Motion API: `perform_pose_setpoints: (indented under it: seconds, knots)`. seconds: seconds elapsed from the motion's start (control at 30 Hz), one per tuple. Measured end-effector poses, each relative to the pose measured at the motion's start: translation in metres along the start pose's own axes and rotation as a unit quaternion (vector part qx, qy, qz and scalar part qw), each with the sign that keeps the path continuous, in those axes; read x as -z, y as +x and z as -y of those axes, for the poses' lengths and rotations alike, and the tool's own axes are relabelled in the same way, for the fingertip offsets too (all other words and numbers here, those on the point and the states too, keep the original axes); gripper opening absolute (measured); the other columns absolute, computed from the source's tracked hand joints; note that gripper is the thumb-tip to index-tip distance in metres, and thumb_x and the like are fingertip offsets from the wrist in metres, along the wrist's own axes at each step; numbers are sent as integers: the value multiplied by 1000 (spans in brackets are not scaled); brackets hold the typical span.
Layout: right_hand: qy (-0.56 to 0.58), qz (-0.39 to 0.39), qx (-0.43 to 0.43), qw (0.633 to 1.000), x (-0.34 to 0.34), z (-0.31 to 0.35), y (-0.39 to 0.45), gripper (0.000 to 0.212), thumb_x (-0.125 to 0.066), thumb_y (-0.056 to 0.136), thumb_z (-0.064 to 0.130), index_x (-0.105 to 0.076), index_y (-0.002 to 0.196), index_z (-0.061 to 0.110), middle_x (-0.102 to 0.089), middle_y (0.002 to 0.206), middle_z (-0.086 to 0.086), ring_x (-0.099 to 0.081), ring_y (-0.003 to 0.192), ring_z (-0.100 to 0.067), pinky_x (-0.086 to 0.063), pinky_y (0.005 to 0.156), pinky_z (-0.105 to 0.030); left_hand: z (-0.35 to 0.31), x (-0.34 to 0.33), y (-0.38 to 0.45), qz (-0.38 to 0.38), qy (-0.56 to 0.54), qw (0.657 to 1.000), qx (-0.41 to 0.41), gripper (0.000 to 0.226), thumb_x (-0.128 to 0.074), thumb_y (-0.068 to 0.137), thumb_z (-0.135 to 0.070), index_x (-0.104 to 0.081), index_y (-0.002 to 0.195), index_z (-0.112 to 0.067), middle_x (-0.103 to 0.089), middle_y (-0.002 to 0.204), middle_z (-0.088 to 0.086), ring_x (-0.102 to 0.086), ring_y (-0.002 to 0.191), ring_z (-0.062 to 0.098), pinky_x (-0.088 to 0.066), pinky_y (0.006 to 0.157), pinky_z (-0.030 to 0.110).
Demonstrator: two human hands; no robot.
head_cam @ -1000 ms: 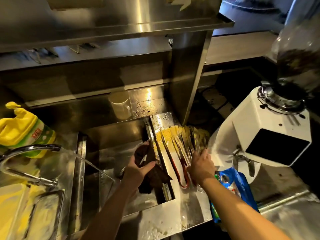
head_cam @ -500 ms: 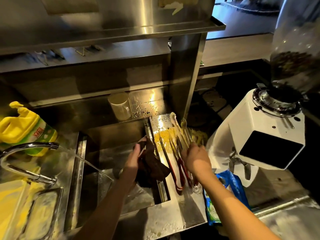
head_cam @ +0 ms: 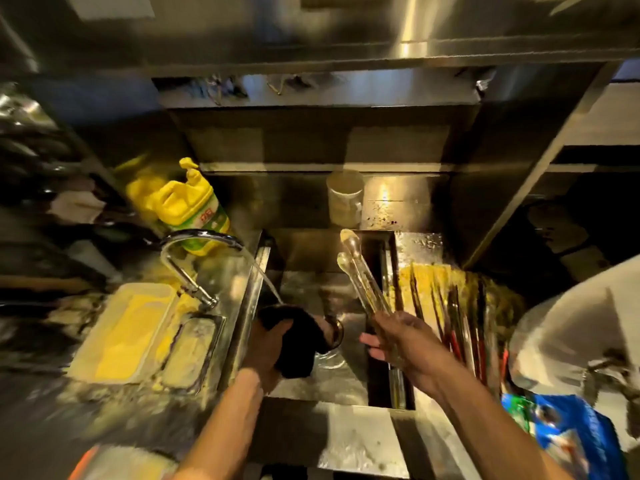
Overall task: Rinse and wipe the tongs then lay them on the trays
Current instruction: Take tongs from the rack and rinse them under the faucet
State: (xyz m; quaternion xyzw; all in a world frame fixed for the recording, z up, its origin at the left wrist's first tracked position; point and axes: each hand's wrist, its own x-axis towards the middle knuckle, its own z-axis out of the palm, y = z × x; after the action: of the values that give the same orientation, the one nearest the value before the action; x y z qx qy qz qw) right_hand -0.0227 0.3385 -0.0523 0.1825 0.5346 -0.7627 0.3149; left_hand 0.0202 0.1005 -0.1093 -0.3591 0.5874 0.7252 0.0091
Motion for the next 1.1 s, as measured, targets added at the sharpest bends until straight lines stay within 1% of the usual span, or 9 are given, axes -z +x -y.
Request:
perform_pose_setpoints:
  seconds: [0.07, 0.13, 0.3, 0.4, 0.57, 0.67, 0.83, 1.0, 1.1]
  knots:
    - [-10, 19, -15, 1000, -11, -3, 3, 36, -71, 87, 15, -56, 117, 3, -66, 123, -26, -73, 92, -32, -58, 70, -37, -2, 15, 5, -28, 64, 997, -36, 27, -63, 94, -10, -62, 121, -3, -67, 108, 15, -65, 109, 38, -53, 74, 31]
    - [-28, 33, -22, 999, -29, -9, 10, 40, -69, 89, 11, -54, 125, 0, -64, 125, -27, -74, 88, -30, -57, 63, -34, -4, 39, 13, -38, 67, 997, -30, 34, -69, 91, -11, -60, 124, -7, -67, 114, 17, -65, 109, 38, -56, 86, 44]
    - [12, 63, -40, 997, -59, -19, 23, 49, -67, 86, 3, -52, 133, 7, -68, 93, -16, -67, 70, -27, -54, 52, -32, -2, 80, 34, -7, -86, 996, 2, 37, -56, 90, 8, -63, 125, -4, -67, 120, 26, -61, 116, 43, -47, 103, 58]
    - [5, 64, -59, 996, -71, -22, 26, 41, -62, 90, 2, -54, 130, 2, -68, 90, -17, -70, 69, -27, -56, 51, -32, -3, 88, 43, 18, -150, 988, -7, 17, -62, 92, -6, -74, 104, -7, -76, 105, 18, -66, 110, 39, -57, 84, 44]
    - [-101, 52, -88, 990, -85, -27, 27, 27, -56, 91, 17, -62, 113, 2, -69, 77, -12, -62, 59, -19, -47, 47, -27, -20, 73, 67, 115, -280, 953, 15, 40, -52, 93, -25, -62, 123, 0, -68, 118, 22, -68, 106, 35, -57, 89, 46]
    - [-121, 52, -81, 988, -92, -33, 30, 33, -56, 92, 25, -61, 120, 8, -75, 97, -8, -59, 57, -15, -44, 46, -27, -31, 61, 83, 165, -310, 935, 42, 41, -41, 101, -35, -60, 117, -3, -64, 109, 20, -65, 97, 33, -52, 82, 43]
    - [-143, 59, -92, 984, -107, -42, 35, 37, -48, 97, 40, -51, 125, 16, -77, 106, -13, -56, 49, -10, -46, 43, -24, -52, 52, 97, 219, -284, 933, 35, 38, -56, 86, -39, -70, 103, -8, -74, 97, 13, -66, 86, 27, -47, 75, 32]
    - [-185, 52, -74, 979, -121, -48, 31, 40, -46, 97, 44, -58, 119, 13, -75, 88, -9, -55, 50, -13, -46, 45, -26, -57, 29, 113, 139, -201, 965, 91, 15, -56, 95, -21, -59, 106, -12, -75, 89, 14, -73, 82, 32, -61, 67, 42]
    - [-191, 57, -82, 977, -124, -49, 26, 43, -44, 98, 46, -65, 105, 9, -69, 78, -6, -55, 51, -13, -46, 48, -26, -58, 19, 125, 25, -134, 985, 102, 56, -76, 84, -20, -38, 125, -22, -68, 108, 18, -71, 89, 34, -61, 62, 43]
